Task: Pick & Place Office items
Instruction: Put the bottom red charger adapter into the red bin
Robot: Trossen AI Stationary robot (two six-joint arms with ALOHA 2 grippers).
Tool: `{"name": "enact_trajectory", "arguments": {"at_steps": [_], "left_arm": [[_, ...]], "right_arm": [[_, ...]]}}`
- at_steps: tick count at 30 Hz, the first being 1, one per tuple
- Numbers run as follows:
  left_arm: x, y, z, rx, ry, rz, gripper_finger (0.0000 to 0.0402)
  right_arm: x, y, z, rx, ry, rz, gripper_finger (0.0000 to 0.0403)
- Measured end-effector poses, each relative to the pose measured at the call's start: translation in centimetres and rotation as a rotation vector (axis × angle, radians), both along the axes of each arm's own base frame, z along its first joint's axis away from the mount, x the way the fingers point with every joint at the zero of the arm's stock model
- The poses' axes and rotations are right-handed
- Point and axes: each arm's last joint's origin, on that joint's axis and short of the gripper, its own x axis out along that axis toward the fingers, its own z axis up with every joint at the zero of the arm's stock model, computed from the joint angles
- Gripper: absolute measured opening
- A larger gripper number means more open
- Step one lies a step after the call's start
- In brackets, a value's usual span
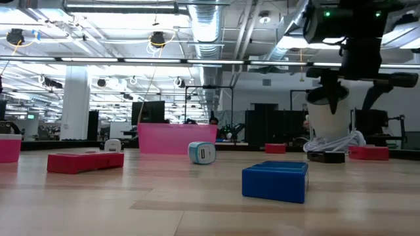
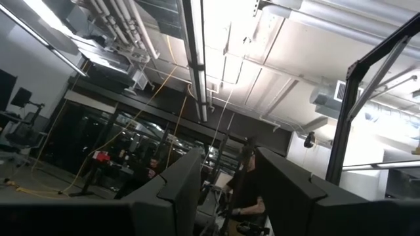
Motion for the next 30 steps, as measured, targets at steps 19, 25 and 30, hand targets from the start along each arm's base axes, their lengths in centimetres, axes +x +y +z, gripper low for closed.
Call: {"name": "enact_trajectory", "arguments": {"at_steps": [19,25,30], "left_arm": [[0.1,-0.1,0.0,0.026,0.005,-0.005,0.0143],[0.1,-0.1,0.0,0.039,0.004,-0.022,0.0143],[0.1,-0.1,0.0,0.041,0.004,-0.024,0.0143]], "right_arm": [[-0.5,0.1,0.2,0.041,0.016,0.012,0.0250],[-1.1,-0.4,-0.4,0.089,0.044,-0.048,0.0250],[-1.6,-1.3,-0.9,0.114,0.059,-0.116,0.0250]]}}
